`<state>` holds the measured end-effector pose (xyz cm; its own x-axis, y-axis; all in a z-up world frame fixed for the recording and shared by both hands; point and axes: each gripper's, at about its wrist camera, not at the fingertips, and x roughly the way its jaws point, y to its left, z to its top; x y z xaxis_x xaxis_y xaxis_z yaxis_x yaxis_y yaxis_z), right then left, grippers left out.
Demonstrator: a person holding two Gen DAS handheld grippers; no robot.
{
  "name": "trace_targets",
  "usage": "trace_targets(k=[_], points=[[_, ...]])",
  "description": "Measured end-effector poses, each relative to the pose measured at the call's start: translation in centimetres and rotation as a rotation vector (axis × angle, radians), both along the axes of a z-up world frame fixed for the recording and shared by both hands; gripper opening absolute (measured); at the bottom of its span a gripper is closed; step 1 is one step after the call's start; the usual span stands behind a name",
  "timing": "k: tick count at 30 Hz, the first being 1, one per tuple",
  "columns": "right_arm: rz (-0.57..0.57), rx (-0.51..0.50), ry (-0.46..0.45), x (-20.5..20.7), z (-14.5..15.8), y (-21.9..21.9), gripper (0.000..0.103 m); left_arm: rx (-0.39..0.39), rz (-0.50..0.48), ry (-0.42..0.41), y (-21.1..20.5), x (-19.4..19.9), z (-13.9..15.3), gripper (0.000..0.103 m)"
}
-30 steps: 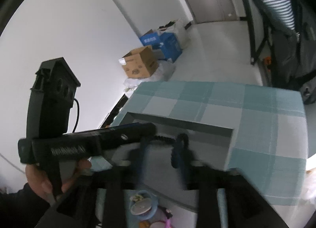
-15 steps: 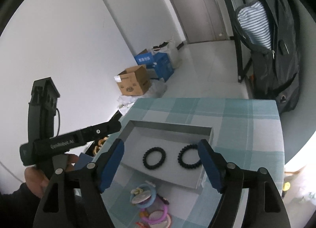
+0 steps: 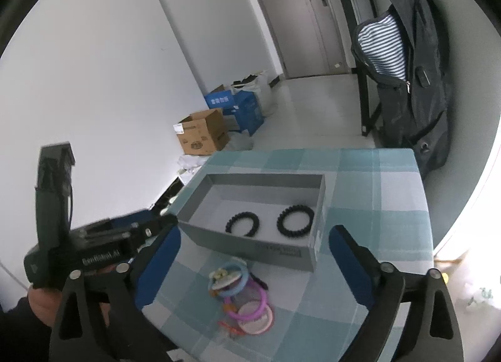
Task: Organize jewelry
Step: 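Open the right gripper to drop both hair ties into the box, then move the right gripper back to the remaining jewelry pile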
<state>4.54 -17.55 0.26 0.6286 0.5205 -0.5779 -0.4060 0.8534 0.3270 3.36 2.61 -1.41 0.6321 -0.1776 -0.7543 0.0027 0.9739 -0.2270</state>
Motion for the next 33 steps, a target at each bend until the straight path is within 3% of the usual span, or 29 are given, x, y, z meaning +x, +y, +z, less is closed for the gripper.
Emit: trace_targets(k=[6, 8, 13, 18, 23, 25, 33], points=[[0.003, -0.052, 0.042, -0.5, -1.3, 0.7, 0.099, -0.016, -0.024, 0.029, 0.9, -0.4, -1.2, 0.071], [0.018, -0.075, 0.052, -0.5, -1.7, 1.4, 0.099, -0.018, -0.022, 0.032, 1.5, -0.3, -1.4, 0.084], [0.063, -0.155, 0.077, -0.3, -3.1, 3.7, 0.098, -0.035, -0.044, 0.033, 1.6, 0.0, -1.6, 0.084], [0.134, -0.162, 0.111, 0.0, -4.2, 5.3, 0.097, -0.042, -0.051, 0.047, 1.7, 0.3, -1.9, 0.085], [0.161, -0.16, 0.188, 0.5, -5.9, 6.1, 0.07, -0.027, -0.033, 0.053, 2.4, 0.6, -2.0, 0.085], [0.158, -0.17, 0.212, 0.5, -6.5, 6.3, 0.064, -0.037, -0.019, 0.064, 2.8, 0.7, -2.1, 0.085], [0.175, -0.181, 0.188, 0.2, -6.4, 7.5, 0.053, -0.007, -0.021, 0.075, 2.6, 0.5, -2.2, 0.085]])
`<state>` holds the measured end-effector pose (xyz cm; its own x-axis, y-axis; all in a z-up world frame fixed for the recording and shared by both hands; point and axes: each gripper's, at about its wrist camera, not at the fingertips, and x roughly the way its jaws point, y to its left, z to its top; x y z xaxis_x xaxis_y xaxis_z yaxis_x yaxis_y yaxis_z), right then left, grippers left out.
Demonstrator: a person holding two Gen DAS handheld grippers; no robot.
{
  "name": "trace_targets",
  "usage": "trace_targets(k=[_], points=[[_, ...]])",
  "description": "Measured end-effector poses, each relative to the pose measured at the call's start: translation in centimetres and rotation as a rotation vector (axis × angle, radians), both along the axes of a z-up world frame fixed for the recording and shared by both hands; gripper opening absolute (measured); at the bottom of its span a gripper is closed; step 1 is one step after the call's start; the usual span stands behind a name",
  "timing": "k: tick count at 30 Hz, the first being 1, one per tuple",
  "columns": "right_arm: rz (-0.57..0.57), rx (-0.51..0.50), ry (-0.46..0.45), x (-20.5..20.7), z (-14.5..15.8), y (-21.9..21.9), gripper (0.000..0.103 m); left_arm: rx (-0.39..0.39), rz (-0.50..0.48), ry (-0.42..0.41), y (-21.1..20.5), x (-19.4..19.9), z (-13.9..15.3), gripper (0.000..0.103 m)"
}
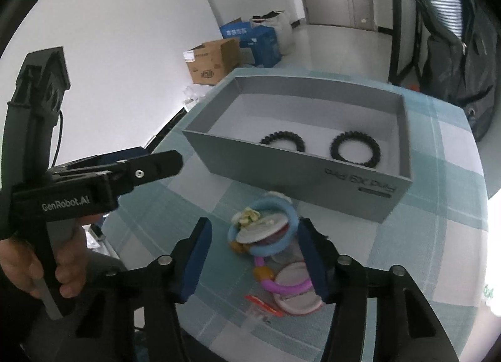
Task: Organize jewelry
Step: 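Move the right gripper back to the remaining jewelry pile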
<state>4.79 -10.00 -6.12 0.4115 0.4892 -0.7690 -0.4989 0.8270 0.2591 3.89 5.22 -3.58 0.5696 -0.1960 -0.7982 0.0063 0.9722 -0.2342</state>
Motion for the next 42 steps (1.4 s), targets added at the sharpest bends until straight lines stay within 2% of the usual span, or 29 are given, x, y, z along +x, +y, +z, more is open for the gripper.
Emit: trace_targets(k=[4, 6, 7, 12, 15, 16, 21, 26, 29, 31, 36, 38, 40, 42], points=[[-0.01, -0.021, 0.002, 0.2, -0.3, 0.6, 0.046, 0.01, 0.0, 0.003, 0.0, 0.0, 0.0, 0.085], [-0.027, -0.026, -0.008, 0.4, -0.2, 0.6, 0.036, 0.011, 0.002, 0.006, 0.1, 0.1, -0.1, 0.085], [-0.031, -0.037, -0.016, 0.4, -0.1, 0.6, 0.028, 0.013, 0.004, 0.008, 0.1, 0.1, -0.1, 0.085], [-0.023, -0.064, -0.034, 0.3, 0.1, 0.8, 0.017, 0.006, 0.02, 0.029, 0.5, 0.5, -0.4, 0.085], [-0.016, -0.047, -0.03, 0.1, 0.3, 0.4, 0.001, 0.005, 0.029, 0.042, 0.6, 0.6, -0.7, 0.085], [-0.013, -0.044, -0.028, 0.2, 0.3, 0.4, 0.0, 0.008, 0.033, 0.048, 0.7, 0.6, -0.8, 0.085], [-0.025, -0.032, -0.027, 0.3, 0.3, 0.0, 0.0, 0.004, 0.044, 0.076, 1.0, 0.7, -1.2, 0.085], [-0.045, 0.063, 0.008, 0.5, 1.1, -1.6, 0.003, -0.033, 0.011, 0.104, 0.9, 0.7, -1.6, 0.085], [-0.077, 0.097, -0.003, -0.3, 2.0, -3.0, 0.004, -0.062, -0.011, 0.114, 0.7, 0.8, -1.7, 0.085], [-0.084, 0.123, 0.023, -1.0, 2.0, -3.9, 0.004, -0.079, -0.043, 0.114, 0.1, 0.8, -1.6, 0.085], [-0.055, 0.072, 0.062, -3.5, 1.0, -3.8, 0.019, -0.097, -0.128, 0.113, -1.5, 0.6, -1.5, 0.085], [-0.036, 0.05, 0.048, -4.5, 0.9, -3.4, 0.033, -0.104, -0.144, 0.11, -1.7, 0.5, -1.4, 0.085], [-0.017, 0.025, 0.028, -5.2, 0.8, -3.0, 0.038, -0.112, -0.153, 0.111, -1.8, 0.5, -1.4, 0.085], [0.005, -0.009, 0.022, -5.4, 0.5, -2.3, 0.038, -0.131, -0.15, 0.126, -1.6, 0.6, -1.6, 0.085]])
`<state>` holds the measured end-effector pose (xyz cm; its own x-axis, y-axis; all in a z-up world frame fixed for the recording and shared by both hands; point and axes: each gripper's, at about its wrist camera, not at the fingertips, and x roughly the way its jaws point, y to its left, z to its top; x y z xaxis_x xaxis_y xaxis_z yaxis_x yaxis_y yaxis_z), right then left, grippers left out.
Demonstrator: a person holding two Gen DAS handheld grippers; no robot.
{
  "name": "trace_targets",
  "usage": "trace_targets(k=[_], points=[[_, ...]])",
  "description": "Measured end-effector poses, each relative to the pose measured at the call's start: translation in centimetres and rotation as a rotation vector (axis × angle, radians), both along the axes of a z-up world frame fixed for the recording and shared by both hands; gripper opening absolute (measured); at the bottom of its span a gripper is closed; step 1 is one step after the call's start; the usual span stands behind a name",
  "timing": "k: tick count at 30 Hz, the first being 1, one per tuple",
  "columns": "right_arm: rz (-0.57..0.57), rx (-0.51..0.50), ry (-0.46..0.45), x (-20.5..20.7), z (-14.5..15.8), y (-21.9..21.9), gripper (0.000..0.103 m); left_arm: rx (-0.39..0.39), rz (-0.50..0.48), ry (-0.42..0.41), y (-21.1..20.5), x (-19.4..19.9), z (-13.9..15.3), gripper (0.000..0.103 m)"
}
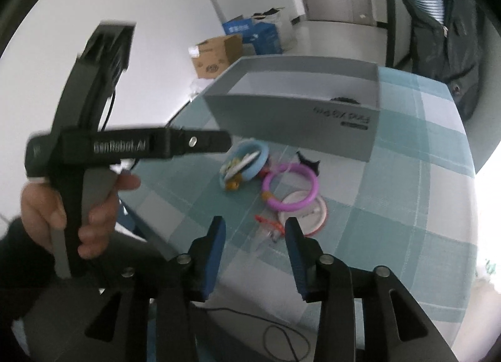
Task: Organize jewelry
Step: 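Move the right gripper back to the remaining jewelry pile, then grasp the light-blue bangle with the right gripper and lift it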
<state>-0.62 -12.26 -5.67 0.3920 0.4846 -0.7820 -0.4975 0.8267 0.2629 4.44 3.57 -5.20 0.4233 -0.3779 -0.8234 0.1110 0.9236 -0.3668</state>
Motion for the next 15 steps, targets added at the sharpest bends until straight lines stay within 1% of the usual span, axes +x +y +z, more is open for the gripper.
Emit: trace_targets(k=[3, 7, 9, 10, 11, 13, 15], points=[[0.007, -0.049, 0.005, 0.1, -0.8, 0.9, 0.038, -0.014, 0.008, 0.017, -0.1, 0.0, -0.4, 0.085], [0.002, -0.08, -0.003, 0.2, -1.1, 1.2, 0.037, -0.025, -0.015, 0.011, -0.7, -0.3, -0.2, 0.085], [-0.003, -0.078, 0.0, 0.3, -1.1, 1.0, 0.033, -0.019, -0.041, 0.0, -1.3, -0.5, 0.0, 0.085], [-0.008, -0.087, -0.002, 0.3, -1.1, 0.9, 0.023, -0.01, -0.05, -0.004, -1.6, -0.4, 0.1, 0.085], [-0.017, -0.1, -0.007, 0.4, -1.1, 0.8, 0.015, 0.01, -0.063, -0.01, -2.1, -0.5, 0.1, 0.085], [-0.021, -0.08, 0.008, 0.4, -1.3, 0.2, 0.014, 0.03, -0.073, -0.008, -2.4, -0.4, -0.1, 0.085], [-0.025, -0.089, -0.002, 0.5, -1.3, 0.1, 0.014, 0.035, -0.081, 0.005, -2.6, -0.3, -0.4, 0.085]])
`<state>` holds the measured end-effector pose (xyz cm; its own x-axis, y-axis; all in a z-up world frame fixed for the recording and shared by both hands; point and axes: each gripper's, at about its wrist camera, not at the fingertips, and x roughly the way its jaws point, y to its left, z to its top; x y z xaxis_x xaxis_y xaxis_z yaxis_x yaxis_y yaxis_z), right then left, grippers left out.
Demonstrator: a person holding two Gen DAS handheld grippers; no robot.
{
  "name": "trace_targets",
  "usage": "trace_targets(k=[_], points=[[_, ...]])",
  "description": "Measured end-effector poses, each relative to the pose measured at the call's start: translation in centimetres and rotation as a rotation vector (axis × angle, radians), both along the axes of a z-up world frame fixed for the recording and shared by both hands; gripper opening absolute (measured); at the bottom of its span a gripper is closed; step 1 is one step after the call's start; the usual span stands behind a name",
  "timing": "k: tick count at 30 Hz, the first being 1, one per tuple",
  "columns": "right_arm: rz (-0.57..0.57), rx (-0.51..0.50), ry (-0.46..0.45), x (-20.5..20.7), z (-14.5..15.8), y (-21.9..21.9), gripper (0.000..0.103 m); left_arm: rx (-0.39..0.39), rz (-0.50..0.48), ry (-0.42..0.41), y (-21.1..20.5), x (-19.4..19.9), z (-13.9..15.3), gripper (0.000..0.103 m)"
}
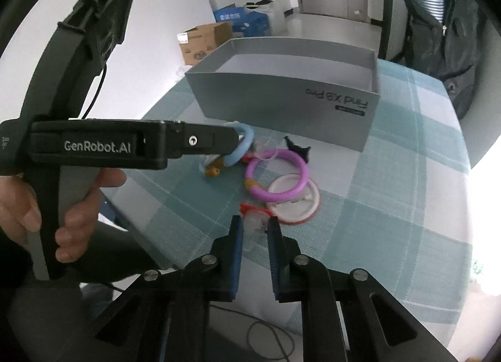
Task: Organize jewelry
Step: 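Grasp the light-blue bangle with the right gripper and lift it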
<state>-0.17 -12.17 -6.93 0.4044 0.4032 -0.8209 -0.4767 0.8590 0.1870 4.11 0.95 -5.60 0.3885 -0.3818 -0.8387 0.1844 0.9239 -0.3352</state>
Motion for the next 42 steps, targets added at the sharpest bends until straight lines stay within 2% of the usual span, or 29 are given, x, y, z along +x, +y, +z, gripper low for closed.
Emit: trace_targets(k=[7, 14, 18, 20, 24, 25, 35, 42], points=[[-0.035, 0.056, -0.006, -0.2, 0.9, -2.0, 0.014, 0.033, -0.025, 0.016, -0.5, 0.0, -0.4, 0.085], [-0.068, 0.092, 0.002, 0.6, 1.2, -3.1, 0.014, 0.097, -0.082, -0.019, -1.9, -0.3, -0.5, 0.084], [-0.066, 0.101, 0.002, 0.7, 1.2, -3.0, 0.014, 0.07, -0.091, -0.02, -1.5, -0.3, -0.4, 0.082], [-0.066, 0.1, 0.001, 0.6, 1.1, -3.2, 0.014, 0.073, -0.098, -0.025, -1.5, -0.3, -0.4, 0.071], [-0.074, 0.106, 0.003, 0.6, 1.1, -3.4, 0.014, 0.083, -0.105, -0.036, -1.4, -0.5, -0.3, 0.061], [-0.075, 0.107, 0.003, 0.7, 1.1, -3.4, 0.014, 0.078, -0.108, -0.037, -1.3, -0.6, -0.3, 0.051], [-0.092, 0.125, 0.003, 0.7, 1.3, -3.9, 0.014, 0.024, -0.132, -0.039, -1.4, -0.6, 0.2, 0.051], [-0.099, 0.14, 0.004, 0.6, 1.5, -4.3, 0.014, -0.053, -0.125, -0.1, -0.6, -1.0, 2.4, 0.051]])
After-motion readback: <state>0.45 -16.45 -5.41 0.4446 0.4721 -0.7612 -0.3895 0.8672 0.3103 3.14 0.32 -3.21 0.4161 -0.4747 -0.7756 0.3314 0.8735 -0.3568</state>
